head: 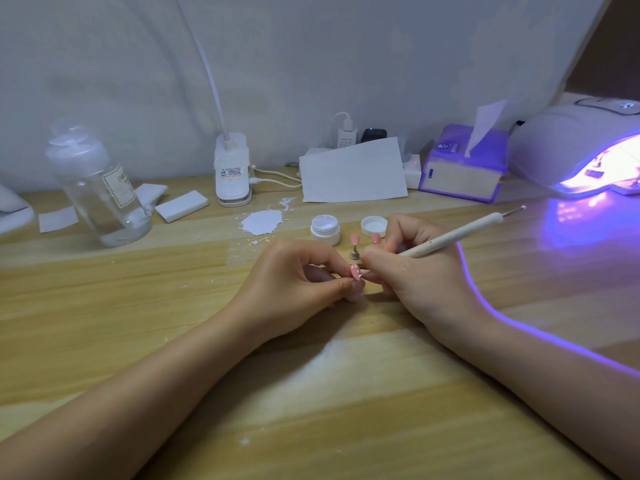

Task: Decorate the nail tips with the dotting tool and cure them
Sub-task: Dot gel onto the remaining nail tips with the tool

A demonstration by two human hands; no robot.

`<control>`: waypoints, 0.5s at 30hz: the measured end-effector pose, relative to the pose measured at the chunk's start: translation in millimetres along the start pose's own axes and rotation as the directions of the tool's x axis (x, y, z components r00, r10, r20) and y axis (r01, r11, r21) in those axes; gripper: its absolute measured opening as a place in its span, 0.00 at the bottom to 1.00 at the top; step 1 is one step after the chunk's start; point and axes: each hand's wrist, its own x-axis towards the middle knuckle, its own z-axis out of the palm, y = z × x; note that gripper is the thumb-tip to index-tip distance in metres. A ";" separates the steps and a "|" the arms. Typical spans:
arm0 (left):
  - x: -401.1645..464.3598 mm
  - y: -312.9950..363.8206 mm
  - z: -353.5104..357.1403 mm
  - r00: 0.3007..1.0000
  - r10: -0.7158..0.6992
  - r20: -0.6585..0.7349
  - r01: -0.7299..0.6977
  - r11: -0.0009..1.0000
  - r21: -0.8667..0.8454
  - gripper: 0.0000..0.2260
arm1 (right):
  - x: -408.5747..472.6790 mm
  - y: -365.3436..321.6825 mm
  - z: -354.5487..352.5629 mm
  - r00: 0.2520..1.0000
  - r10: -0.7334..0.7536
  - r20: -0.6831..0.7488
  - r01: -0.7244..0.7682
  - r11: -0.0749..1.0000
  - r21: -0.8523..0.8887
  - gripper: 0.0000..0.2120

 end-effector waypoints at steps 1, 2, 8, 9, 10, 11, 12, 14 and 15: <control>0.3 0.0 0.1 1.000 0.000 0.001 0.000 1.000 -0.001 0.09 | -0.1 -0.3 0.2 1.000 0.002 0.004 -0.002 1.000 0.008 0.18; 0.2 0.0 0.1 1.000 0.001 0.002 -0.001 1.000 -0.001 0.09 | -0.4 -0.6 0.1 1.000 0.006 0.003 -0.006 1.000 0.014 0.18; 0.2 0.1 0.0 1.000 0.014 -0.003 -0.014 1.000 -0.007 0.09 | -0.8 -0.1 -0.3 1.000 -0.002 -0.006 0.002 1.000 0.001 0.18; 0.3 0.2 0.2 1.000 0.015 -0.004 -0.015 1.000 -0.006 0.09 | -0.7 -0.2 -0.4 1.000 -0.002 -0.006 0.002 1.000 0.002 0.18; 0.2 0.4 0.3 1.000 0.014 -0.004 -0.014 1.000 -0.004 0.09 | -0.5 -0.3 -0.5 1.000 0.000 -0.005 0.000 1.000 0.003 0.18; 0.4 0.5 0.5 1.000 0.013 -0.004 -0.013 1.000 -0.002 0.08 | -0.3 -0.5 -0.4 1.000 0.003 -0.004 -0.003 1.000 0.002 0.17; 0.4 0.5 0.4 1.000 0.013 -0.004 -0.013 1.000 -0.002 0.08 | -0.1 -0.5 -0.4 1.000 0.006 -0.001 -0.006 1.000 0.000 0.17; 0.5 0.6 0.3 1.000 0.015 -0.005 -0.015 1.000 -0.002 0.08 | 0.2 -0.2 -0.2 1.000 0.005 0.001 -0.005 1.000 -0.008 0.17; 0.3 0.7 0.3 1.000 0.017 -0.006 -0.017 1.000 -0.002 0.09 | 0.2 -0.1 -0.1 1.000 0.003 -0.002 -0.003 1.000 -0.014 0.17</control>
